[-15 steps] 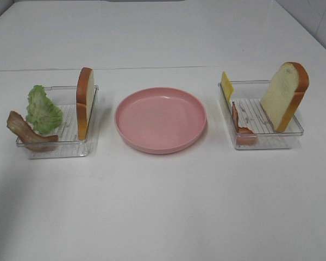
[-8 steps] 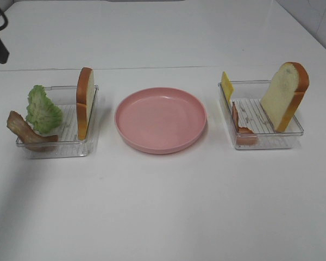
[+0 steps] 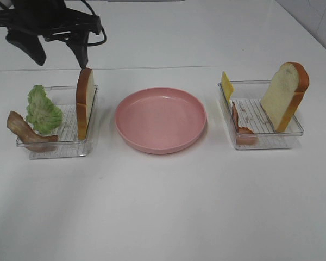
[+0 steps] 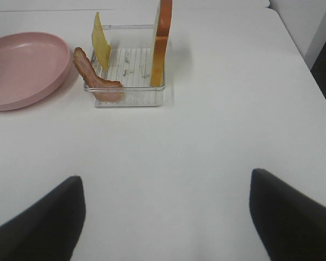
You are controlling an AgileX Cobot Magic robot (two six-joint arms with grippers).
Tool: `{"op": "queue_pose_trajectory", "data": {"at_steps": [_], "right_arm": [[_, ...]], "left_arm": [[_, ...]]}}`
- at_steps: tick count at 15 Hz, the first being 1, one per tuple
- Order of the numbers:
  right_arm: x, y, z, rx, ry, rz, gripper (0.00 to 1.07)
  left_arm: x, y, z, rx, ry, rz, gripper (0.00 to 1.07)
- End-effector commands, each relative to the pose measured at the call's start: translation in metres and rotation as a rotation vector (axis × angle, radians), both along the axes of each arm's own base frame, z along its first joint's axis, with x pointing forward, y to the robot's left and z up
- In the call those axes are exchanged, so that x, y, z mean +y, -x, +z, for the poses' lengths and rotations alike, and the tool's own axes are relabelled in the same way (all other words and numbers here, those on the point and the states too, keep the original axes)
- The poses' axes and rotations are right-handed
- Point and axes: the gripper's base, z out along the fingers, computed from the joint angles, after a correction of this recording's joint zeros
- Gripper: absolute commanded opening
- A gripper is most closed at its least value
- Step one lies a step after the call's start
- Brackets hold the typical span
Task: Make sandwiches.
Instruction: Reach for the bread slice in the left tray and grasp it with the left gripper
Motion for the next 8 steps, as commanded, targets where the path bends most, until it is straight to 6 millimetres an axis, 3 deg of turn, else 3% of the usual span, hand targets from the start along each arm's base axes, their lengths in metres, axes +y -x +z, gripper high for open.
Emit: {"op": "queue_pose_trajectory", "data": {"at_steps": [1,8], "right_arm": [[-0.001,0.001,0.0,-0.016,-0.005,-0.007,0.78],[-0.001,0.001,0.0,-0.016,-0.005,-0.007,0.78]], "left_arm": [[-0.017,-0.012,-0.018,0.058,-0.055,-0.01,0.72],[-0.022,-0.034,-0.069,0.105,-0.117,0.021,0.72]]}}
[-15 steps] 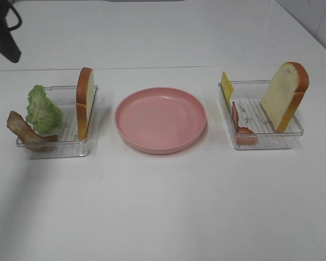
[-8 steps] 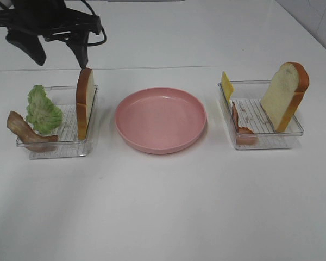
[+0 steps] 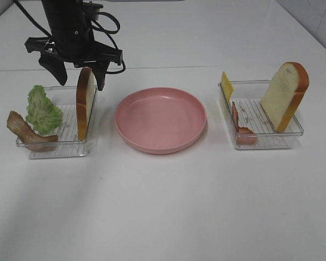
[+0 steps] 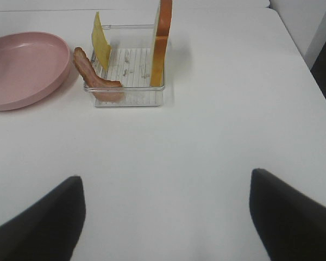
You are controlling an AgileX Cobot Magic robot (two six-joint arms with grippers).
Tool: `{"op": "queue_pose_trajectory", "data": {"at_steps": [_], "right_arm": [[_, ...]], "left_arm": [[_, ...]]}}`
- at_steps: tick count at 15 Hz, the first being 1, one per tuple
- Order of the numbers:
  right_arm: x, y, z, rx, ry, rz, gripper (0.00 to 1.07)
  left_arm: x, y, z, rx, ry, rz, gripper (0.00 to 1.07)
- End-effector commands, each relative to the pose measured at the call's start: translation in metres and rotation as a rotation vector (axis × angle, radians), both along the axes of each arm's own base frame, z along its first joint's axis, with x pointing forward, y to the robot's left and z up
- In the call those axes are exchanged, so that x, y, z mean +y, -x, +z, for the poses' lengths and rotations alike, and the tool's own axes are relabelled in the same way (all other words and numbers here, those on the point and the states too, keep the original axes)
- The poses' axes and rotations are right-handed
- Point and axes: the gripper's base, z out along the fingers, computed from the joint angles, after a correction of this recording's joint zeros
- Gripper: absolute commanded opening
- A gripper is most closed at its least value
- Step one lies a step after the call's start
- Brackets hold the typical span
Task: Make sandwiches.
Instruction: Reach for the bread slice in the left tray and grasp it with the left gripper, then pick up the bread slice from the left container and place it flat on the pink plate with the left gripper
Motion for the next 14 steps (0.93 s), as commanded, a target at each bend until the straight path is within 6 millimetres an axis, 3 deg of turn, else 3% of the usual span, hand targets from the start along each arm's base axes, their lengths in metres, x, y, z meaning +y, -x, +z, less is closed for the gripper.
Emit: {"op": "queue_pose_trajectory", "data": {"at_steps": [1,8,11,14], "right_arm": [[-0.001,0.001,0.0,-0.016,-0.005,-0.007,0.78],[-0.001,0.001,0.0,-0.016,-0.005,-0.007,0.78],[-0.001,0.001,0.0,-0.016,-0.005,-0.007,0.78],[-0.001,0.001,0.0,-0.016,-0.005,-0.007,0.78]], "left_arm": [[0.001,0.001,-0.006,0.039,-0.033,0.024,0.71],[0.005,-0.001,-0.009,0.043,-0.045,0.05,0.0],[0.007,0.004,0.007,0.035,-0.038,0.053,0.0],[0.009,0.019,0.058,-0.046,0.05,0.041,0.0]]}}
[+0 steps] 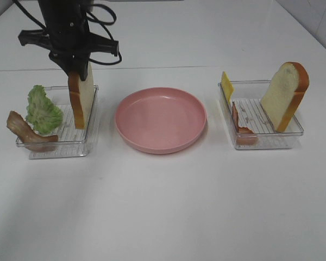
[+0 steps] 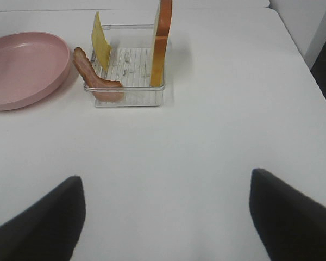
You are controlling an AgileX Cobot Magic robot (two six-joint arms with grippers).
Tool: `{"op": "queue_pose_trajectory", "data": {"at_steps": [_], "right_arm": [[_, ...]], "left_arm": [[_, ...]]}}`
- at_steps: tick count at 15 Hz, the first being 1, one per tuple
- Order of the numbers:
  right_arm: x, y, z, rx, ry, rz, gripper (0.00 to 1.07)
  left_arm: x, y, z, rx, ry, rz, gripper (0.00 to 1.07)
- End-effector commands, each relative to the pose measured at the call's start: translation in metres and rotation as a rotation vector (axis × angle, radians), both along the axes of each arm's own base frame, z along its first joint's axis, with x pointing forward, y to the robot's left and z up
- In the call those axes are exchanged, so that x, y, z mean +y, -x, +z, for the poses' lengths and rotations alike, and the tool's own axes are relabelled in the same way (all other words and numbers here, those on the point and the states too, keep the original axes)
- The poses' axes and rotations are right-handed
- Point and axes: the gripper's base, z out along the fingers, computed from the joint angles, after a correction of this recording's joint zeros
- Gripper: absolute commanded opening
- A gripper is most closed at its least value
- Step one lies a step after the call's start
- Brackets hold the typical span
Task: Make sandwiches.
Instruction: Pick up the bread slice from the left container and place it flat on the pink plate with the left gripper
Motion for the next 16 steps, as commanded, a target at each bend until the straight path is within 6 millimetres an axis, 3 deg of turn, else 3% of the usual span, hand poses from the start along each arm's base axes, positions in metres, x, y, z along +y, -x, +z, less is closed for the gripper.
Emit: {"op": "queue_pose_trajectory", "data": {"at_steps": [1,3,4,6,12,16], "right_arm": [[-0.001,0.001,0.0,-0.016,-0.005,-0.007,0.78],[-0.001,0.001,0.0,-0.016,-0.005,-0.007,0.78],[-0.001,0.001,0.0,-0.016,-0.005,-0.007,0.78],[-0.001,0.001,0.0,-0.016,-0.005,-0.007,0.78],[-0.001,0.001,0.0,-0.016,-0.005,-0.007,0.78],[-0.001,0.001,0.0,-0.016,-0.005,-0.007,0.78]], "left_arm": [[0.004,0.019,0.047,-0.019,0.059,-0.021,0.0],[0.001,0.024,0.069,-0.057,0.158,-0.09,0.0],[-0.001,0.019,0.07,-0.045,0.32,-0.158,0.0],[0.001,0.007,0.059,-0.025,0.475,-0.184,0.0],[-0.017,-0.027,-0.026,0.116,0.746,-0.19,0.0],[-0.028,-0.042,-0.067,0.118,0.871,-0.135,0.0]]}}
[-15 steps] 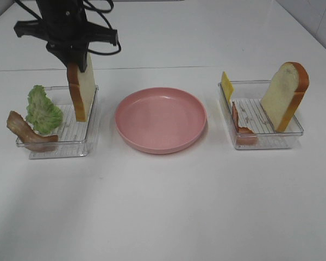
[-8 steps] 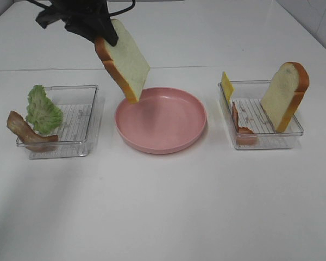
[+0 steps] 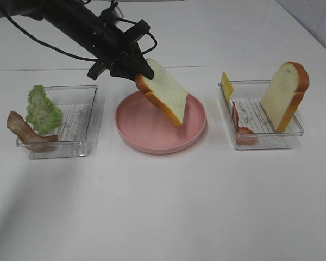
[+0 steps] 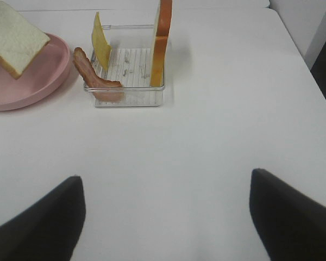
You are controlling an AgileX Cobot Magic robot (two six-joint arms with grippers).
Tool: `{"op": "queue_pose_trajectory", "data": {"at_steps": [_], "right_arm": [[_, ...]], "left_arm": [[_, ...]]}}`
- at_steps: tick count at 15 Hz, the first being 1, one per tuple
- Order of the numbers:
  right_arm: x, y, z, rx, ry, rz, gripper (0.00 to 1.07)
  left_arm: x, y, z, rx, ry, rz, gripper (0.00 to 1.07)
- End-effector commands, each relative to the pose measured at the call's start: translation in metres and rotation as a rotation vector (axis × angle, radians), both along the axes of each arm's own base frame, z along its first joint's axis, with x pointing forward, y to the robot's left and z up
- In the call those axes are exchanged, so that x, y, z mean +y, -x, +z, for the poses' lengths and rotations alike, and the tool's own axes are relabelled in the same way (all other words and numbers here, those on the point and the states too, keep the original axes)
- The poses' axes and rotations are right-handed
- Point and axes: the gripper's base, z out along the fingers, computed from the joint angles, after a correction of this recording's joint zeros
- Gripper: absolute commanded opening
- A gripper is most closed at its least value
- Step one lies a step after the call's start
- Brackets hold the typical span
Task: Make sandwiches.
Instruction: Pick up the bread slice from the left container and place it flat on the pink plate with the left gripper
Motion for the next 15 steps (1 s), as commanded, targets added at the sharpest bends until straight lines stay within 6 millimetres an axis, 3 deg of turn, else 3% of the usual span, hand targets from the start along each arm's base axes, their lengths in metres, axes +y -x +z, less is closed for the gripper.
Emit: {"op": "queue_pose_trajectory", "data": {"at_steps": [1,3,8,9,11,12,13,15], "right_arm": [[-0.001,0.001,0.0,-0.016,-0.005,-0.007,0.78],[-0.001,0.001,0.0,-0.016,-0.005,-0.007,0.78],[-0.001,0.001,0.0,-0.016,-0.005,-0.007,0.78],[-0.001,0.001,0.0,-0.016,-0.005,-0.007,0.78],[-0.001,0.001,0.0,-0.016,-0.005,-0.007,0.78],[-0.001,0.001,0.0,-0.016,-0.005,-0.007,0.78],[-0.001,0.001,0.0,-0.016,-0.005,-0.007,0.78],[-0.001,0.001,0.0,-0.016,-0.005,-0.007,0.78]], "left_arm": [[-0.007,-0.004,-0.017,0.013,0.066,0.005,0.0],[-0.009,-0.004,-0.032,0.038,0.058,0.001,0.0],[-0.019,-0.002,-0.046,0.045,0.033,-0.011,0.01],[-0.022,0.0,-0.047,0.037,0.011,-0.027,0.08],[-0.02,0.0,-0.05,0.028,-0.031,-0.04,0.38],[-0.019,0.001,-0.05,0.029,-0.038,-0.047,0.46],[-0.018,0.003,-0.051,0.033,-0.064,-0.071,0.69],[-0.015,0.004,-0.047,0.02,-0.099,-0.096,0.82]]}}
